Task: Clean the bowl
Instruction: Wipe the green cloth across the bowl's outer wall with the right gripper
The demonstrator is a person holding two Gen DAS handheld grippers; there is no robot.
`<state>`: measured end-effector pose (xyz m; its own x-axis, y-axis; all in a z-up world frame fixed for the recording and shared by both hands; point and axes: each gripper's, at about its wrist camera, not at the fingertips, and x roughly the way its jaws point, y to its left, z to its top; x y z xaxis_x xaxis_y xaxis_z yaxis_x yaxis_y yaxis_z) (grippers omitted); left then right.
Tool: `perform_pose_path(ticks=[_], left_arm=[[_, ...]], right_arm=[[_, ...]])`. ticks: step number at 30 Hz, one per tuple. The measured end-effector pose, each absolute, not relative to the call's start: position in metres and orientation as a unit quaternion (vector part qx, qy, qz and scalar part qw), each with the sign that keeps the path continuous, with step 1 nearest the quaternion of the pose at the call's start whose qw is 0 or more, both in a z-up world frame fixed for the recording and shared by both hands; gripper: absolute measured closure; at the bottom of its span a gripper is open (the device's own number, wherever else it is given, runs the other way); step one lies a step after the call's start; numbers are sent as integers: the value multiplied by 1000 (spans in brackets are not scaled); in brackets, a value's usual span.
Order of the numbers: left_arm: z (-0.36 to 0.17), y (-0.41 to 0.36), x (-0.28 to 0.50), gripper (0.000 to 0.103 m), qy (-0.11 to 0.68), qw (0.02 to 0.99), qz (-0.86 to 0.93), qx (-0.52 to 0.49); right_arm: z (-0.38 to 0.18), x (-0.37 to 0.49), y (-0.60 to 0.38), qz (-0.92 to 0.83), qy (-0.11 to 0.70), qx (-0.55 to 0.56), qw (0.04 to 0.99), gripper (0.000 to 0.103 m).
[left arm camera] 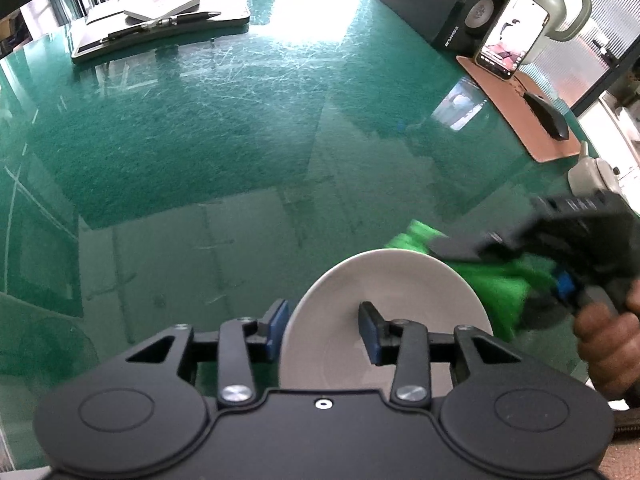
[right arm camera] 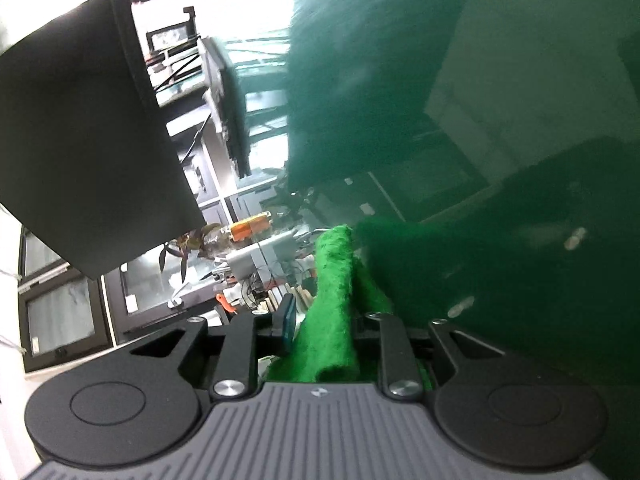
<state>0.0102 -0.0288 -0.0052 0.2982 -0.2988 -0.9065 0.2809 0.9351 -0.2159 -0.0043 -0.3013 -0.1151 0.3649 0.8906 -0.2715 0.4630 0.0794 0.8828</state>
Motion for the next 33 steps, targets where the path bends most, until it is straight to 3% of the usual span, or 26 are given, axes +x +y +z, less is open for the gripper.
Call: perform_pose_path(ticks=[14, 27, 33], left_arm=[[-5, -30, 11, 64, 564, 805, -183, -1], [-4, -29, 10, 60, 562, 806, -186, -4], [-4, -32, 9, 60, 563, 805, -187, 4]], right_arm=[[-111, 48, -247, 258, 531, 612, 526, 74], [-106, -8, -313, 225, 525, 618, 540, 71], [-105, 19, -288, 244, 522, 600, 555, 70]])
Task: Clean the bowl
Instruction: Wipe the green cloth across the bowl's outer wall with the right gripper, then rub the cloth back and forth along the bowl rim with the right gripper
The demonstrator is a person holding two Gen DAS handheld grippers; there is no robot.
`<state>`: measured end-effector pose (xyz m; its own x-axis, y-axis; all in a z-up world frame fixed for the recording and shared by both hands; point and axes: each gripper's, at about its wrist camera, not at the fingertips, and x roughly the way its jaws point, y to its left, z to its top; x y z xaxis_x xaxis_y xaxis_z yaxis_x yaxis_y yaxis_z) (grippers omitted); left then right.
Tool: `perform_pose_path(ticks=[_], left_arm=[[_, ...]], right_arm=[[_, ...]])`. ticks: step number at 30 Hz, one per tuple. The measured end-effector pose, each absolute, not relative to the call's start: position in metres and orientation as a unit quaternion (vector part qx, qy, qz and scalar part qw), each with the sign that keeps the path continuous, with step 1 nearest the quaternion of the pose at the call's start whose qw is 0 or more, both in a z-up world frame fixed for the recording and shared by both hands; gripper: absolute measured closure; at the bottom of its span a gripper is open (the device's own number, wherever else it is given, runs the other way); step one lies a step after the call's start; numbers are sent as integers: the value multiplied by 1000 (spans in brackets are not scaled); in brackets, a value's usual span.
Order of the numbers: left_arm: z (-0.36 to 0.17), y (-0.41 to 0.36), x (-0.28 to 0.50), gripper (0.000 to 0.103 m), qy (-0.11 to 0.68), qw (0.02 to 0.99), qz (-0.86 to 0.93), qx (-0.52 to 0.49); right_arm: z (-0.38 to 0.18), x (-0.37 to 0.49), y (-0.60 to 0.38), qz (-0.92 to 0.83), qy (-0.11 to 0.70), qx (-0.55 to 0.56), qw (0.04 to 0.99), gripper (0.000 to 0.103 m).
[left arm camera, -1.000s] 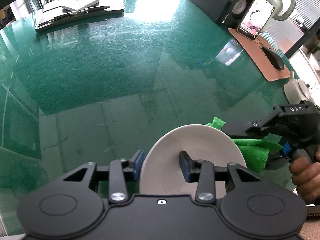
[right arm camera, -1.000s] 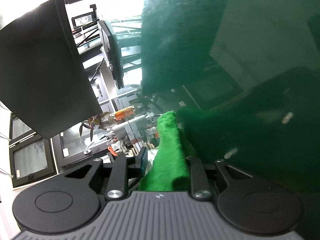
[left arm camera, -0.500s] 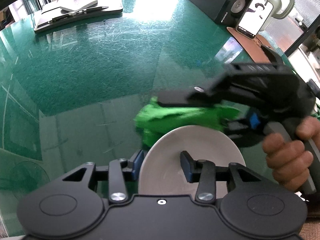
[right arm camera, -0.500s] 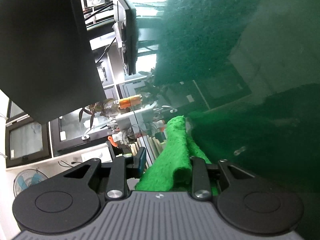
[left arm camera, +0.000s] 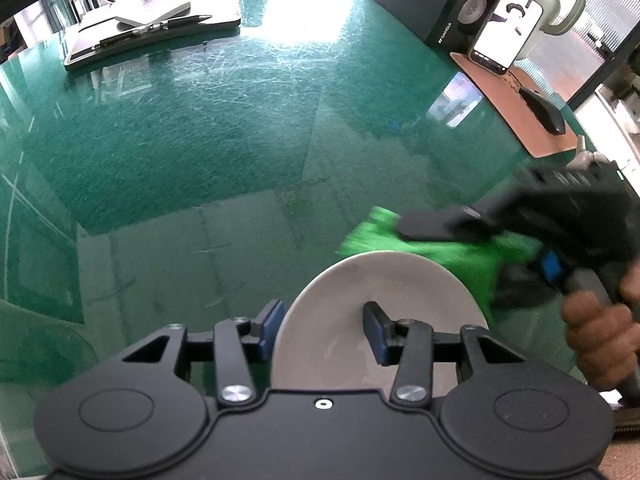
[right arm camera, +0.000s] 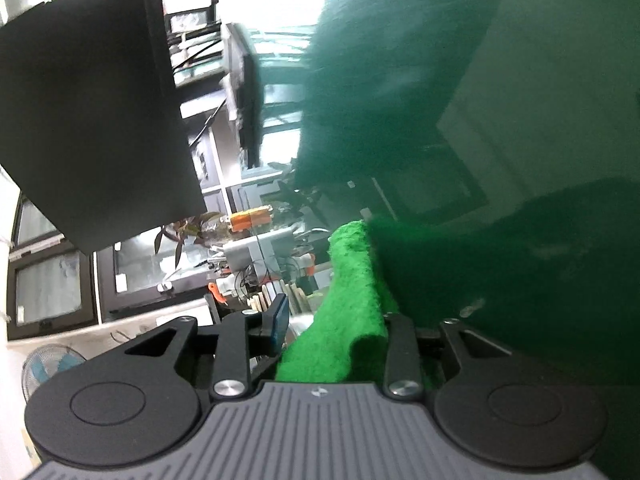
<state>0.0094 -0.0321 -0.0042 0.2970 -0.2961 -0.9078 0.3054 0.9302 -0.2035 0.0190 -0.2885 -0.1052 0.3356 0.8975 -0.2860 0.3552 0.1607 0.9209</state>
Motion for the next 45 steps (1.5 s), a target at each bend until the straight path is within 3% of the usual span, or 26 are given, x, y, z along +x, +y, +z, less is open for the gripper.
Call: perform_pose_path(ticks=[4, 9, 14, 21, 23, 31, 33, 34, 35, 36, 37, 38, 45], left_arm=[[-4, -32, 9, 59, 562, 806, -186, 5], [-4, -29, 10, 58, 562, 806, -188, -5], [-6, -23, 20, 46, 561, 804, -197, -30], [-1, -11, 27, 38, 564, 807, -159, -75], [6, -7, 18, 25, 564, 806, -153, -90], [7, -6, -25, 22, 573, 808, -69, -118], [7, -10, -32, 27, 573, 810, -45, -118], [7, -13, -36, 46, 572, 811, -32, -119], [7, -15, -40, 73, 571, 812, -17, -121], [6, -17, -42, 82, 572, 811, -5, -123], [5, -18, -43, 85, 570, 812, 5, -125], [4, -19, -44, 84, 568, 813, 13, -126], [3, -21, -35, 82, 554, 826, 22, -98]], right_arm=[[-103, 48, -252, 275, 535, 570, 560, 73], [-98, 44, -257, 275, 534, 561, 569, 85], [-96, 18, -293, 250, 526, 569, 581, 85], [-96, -10, -320, 233, 512, 594, 575, 85], [-98, -10, -321, 232, 509, 599, 573, 85], [-103, 30, -304, 272, 514, 601, 548, 83], [-105, 43, -294, 282, 527, 587, 546, 77], [-106, 48, -290, 285, 533, 585, 541, 68], [-107, 51, -288, 287, 536, 584, 537, 68], [-107, 54, -285, 290, 539, 583, 535, 71], [-107, 58, -283, 293, 542, 578, 534, 79], [-106, 60, -281, 296, 544, 574, 536, 98], [-108, 26, -317, 285, 553, 591, 513, 100]])
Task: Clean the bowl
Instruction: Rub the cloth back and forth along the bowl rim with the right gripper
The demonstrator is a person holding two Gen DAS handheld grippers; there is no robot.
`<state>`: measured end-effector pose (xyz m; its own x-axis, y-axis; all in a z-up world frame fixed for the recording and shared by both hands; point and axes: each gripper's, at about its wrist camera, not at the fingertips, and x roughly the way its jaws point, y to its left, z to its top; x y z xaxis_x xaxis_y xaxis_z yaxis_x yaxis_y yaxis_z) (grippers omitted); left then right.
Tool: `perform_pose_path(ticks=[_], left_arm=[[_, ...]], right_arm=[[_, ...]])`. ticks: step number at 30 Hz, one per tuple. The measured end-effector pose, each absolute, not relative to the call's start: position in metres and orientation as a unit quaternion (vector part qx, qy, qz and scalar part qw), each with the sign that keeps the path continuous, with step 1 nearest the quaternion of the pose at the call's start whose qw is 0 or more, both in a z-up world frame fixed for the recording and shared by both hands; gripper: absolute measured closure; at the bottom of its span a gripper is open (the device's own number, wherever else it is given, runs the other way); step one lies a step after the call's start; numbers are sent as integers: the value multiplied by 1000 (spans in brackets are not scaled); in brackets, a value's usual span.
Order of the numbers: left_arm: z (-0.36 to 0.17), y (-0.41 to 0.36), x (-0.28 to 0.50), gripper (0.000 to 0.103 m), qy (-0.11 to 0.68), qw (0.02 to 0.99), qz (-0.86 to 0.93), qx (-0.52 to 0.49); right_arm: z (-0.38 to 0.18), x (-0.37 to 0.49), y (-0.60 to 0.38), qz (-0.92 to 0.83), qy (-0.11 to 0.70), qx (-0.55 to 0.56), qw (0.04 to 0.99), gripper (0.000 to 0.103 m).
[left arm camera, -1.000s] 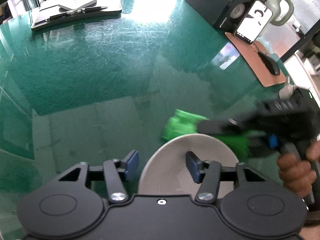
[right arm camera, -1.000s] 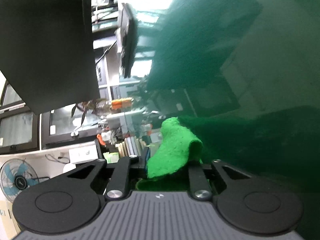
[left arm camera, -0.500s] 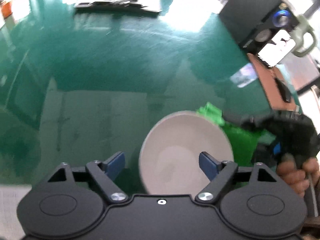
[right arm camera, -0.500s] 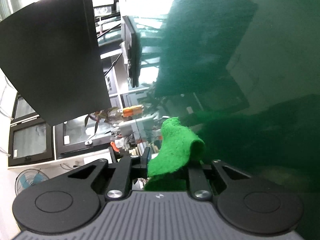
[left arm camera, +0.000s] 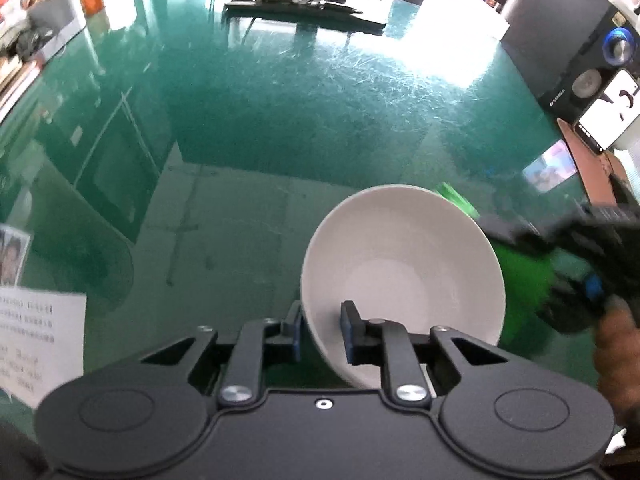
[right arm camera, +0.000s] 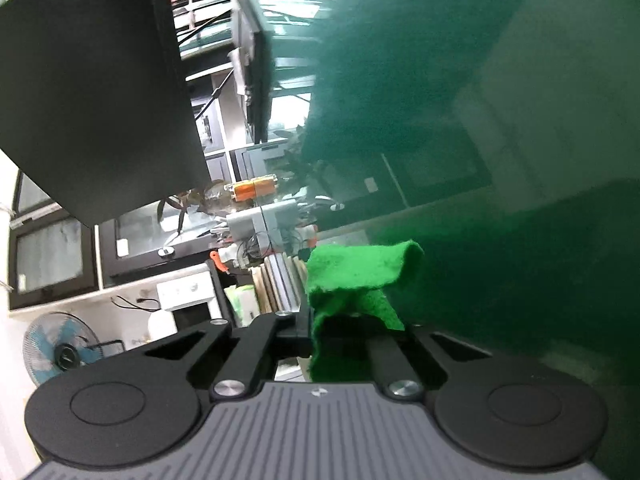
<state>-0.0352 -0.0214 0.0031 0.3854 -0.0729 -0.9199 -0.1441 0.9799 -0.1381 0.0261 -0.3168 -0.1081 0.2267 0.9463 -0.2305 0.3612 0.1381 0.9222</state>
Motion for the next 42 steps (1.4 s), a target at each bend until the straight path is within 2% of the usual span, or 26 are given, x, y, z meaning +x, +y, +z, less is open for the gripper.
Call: perform_pose_path(ticks=[7, 13, 19, 28, 36, 42], left_arm=[[2, -23, -15, 78, 549, 834, -29, -46], [0, -19, -14, 76, 547, 834, -56, -35], [-7, -2, -13, 66, 545, 833, -78, -51], [-6, 3, -9, 69, 536, 836, -115, -28], [-7, 2, -7, 66, 532, 837, -126, -25], [-8, 1, -6, 63, 530, 838, -130, -18]], right_arm=[[-118, -7, -329, 245, 533, 655, 476, 99], [-111, 22, -282, 252, 503, 667, 488, 99], [-108, 27, -264, 246, 505, 668, 489, 100], [-106, -12, -300, 196, 517, 675, 488, 96], [-110, 46, -239, 231, 546, 629, 503, 96], [-106, 36, -252, 229, 542, 621, 518, 96]])
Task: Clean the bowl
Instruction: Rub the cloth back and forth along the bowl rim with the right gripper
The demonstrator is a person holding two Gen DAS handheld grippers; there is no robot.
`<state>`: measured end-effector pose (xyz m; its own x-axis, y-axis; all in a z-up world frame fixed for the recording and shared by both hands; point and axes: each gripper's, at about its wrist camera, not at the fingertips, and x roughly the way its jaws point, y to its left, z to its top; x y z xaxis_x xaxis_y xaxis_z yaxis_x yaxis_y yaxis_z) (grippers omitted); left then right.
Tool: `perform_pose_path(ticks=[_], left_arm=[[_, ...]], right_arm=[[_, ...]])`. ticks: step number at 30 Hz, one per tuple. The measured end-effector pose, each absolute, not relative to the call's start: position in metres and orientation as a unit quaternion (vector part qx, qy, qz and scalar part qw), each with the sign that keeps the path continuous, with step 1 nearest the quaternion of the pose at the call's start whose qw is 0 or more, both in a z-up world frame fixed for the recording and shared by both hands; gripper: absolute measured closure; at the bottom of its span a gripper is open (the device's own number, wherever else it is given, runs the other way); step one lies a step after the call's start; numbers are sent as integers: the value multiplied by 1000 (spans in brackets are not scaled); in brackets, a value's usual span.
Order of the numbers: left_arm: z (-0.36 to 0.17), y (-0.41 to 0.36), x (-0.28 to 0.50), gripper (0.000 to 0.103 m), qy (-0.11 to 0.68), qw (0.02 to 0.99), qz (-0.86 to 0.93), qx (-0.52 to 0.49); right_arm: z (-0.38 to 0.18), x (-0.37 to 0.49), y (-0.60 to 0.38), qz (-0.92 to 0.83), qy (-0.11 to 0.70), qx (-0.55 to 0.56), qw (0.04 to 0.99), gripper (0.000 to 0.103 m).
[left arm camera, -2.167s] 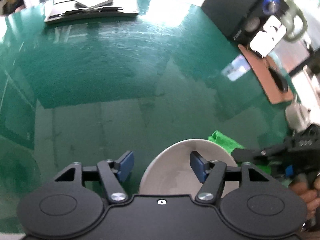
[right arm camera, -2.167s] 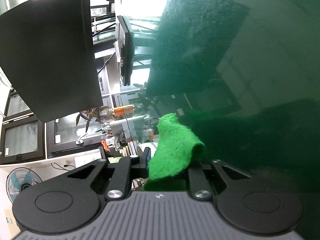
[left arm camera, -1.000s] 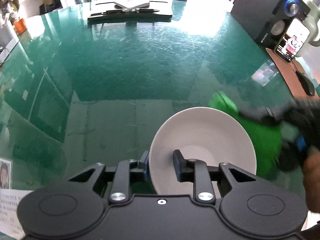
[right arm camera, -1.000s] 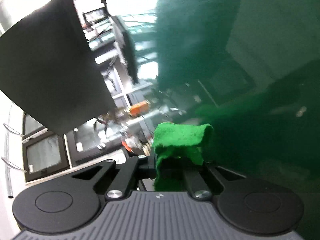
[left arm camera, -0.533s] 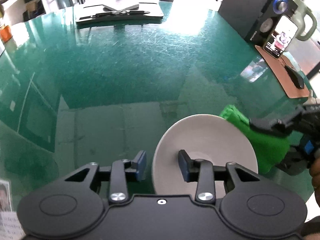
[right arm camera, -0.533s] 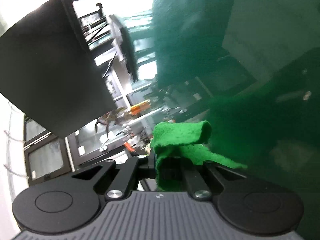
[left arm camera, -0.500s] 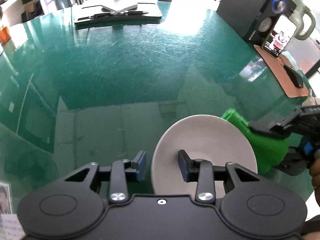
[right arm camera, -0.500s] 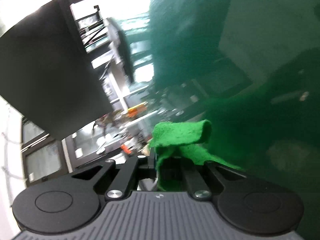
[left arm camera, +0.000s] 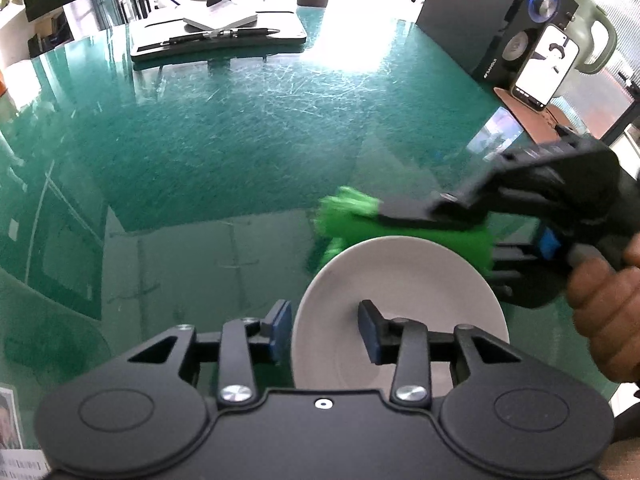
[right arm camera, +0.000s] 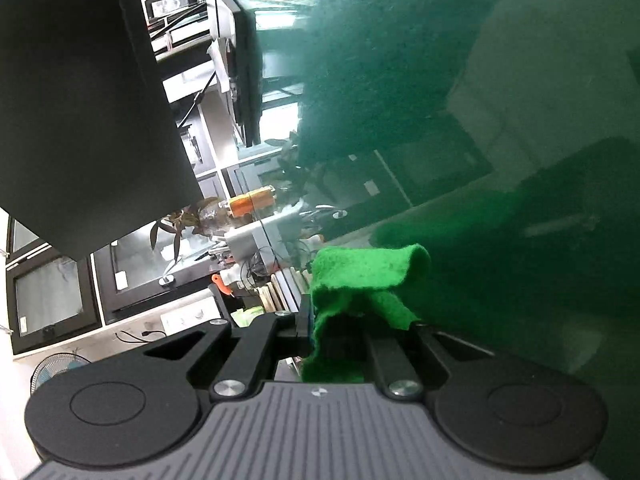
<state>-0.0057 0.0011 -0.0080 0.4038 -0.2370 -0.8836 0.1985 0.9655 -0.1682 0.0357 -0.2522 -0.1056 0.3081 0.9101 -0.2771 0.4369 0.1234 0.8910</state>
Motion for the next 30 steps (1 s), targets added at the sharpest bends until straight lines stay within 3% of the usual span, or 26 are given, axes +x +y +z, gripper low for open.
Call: perform_pose_path(ticks=[7, 17, 30], left_arm=[[-8, 1, -5, 62, 528, 839, -132, -15], [-9, -2, -4, 60, 529, 839, -130, -10], [-9, -5, -3, 58, 531, 838, -128, -7]], right_arm=[[-106, 5, -292, 205, 552, 622, 516, 96], [-107, 55, -229, 246, 560, 593, 524, 96], [-109, 11, -286, 220, 554, 615, 517, 96]])
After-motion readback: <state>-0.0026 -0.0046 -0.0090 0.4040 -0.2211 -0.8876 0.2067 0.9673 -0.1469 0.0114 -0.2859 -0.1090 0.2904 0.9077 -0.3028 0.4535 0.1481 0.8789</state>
